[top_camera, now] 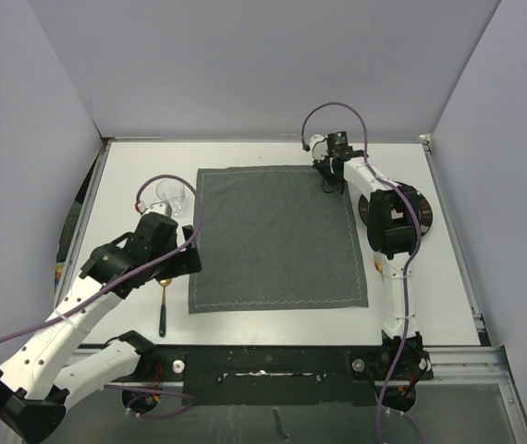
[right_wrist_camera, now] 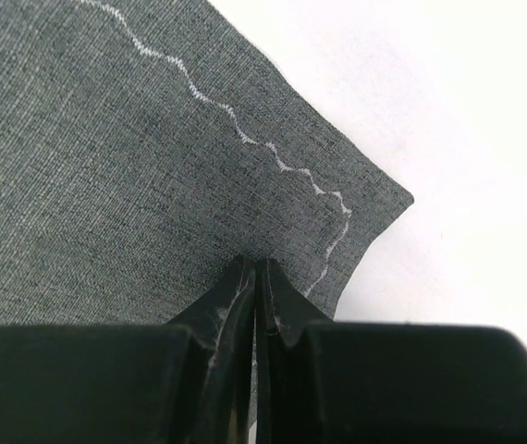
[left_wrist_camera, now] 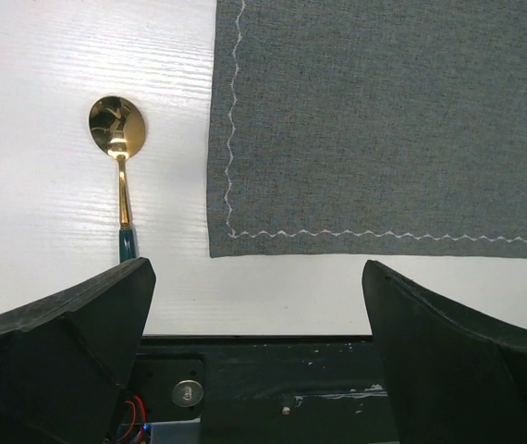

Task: Set the dinner table for one person
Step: Flatten out the napkin at the center of the board.

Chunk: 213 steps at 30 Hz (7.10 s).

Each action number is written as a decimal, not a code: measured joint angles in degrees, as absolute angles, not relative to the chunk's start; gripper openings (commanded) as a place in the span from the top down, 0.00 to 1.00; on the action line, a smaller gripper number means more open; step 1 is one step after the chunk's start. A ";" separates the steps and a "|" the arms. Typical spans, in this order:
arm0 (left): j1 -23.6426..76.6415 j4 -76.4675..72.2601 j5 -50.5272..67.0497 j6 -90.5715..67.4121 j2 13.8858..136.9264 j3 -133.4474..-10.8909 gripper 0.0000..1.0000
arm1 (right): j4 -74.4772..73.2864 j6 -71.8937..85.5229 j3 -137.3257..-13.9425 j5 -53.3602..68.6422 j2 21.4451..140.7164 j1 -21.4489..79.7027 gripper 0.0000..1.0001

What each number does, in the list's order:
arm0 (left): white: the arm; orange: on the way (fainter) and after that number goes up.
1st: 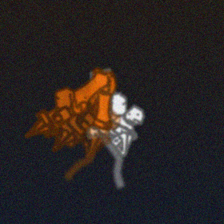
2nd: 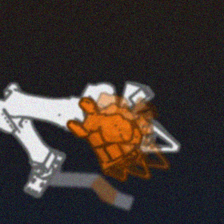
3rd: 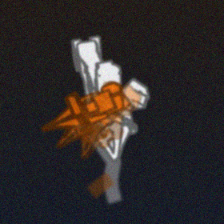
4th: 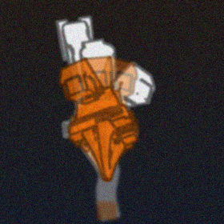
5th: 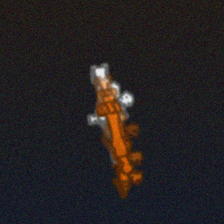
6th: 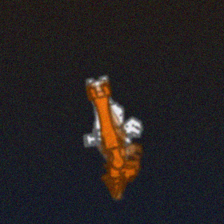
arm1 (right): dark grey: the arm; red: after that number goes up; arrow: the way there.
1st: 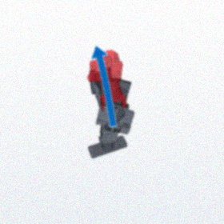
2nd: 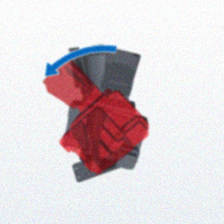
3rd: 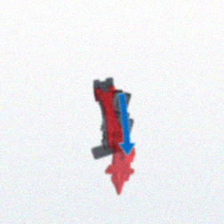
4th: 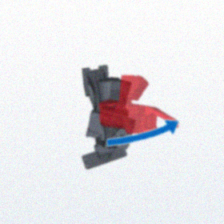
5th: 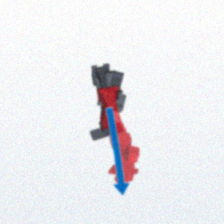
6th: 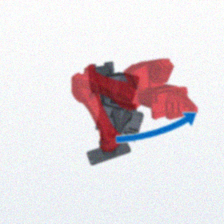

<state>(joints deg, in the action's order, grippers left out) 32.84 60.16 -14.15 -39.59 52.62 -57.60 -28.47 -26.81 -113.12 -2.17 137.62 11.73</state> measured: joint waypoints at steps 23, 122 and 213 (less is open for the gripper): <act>31.66 56.80 -11.53 -38.33 54.28 -56.86 0.02 | -27.07 -26.11 -105.10 -1.98 132.68 11.55 1.00; 27.20 59.88 -11.55 -35.77 47.07 -54.96 0.02 | -37.91 -24.82 -110.21 0.03 131.39 11.25 1.00; 25.78 56.38 -9.54 -34.09 51.62 -53.52 0.02 | -33.01 -28.05 -112.03 -1.93 135.61 11.25 0.72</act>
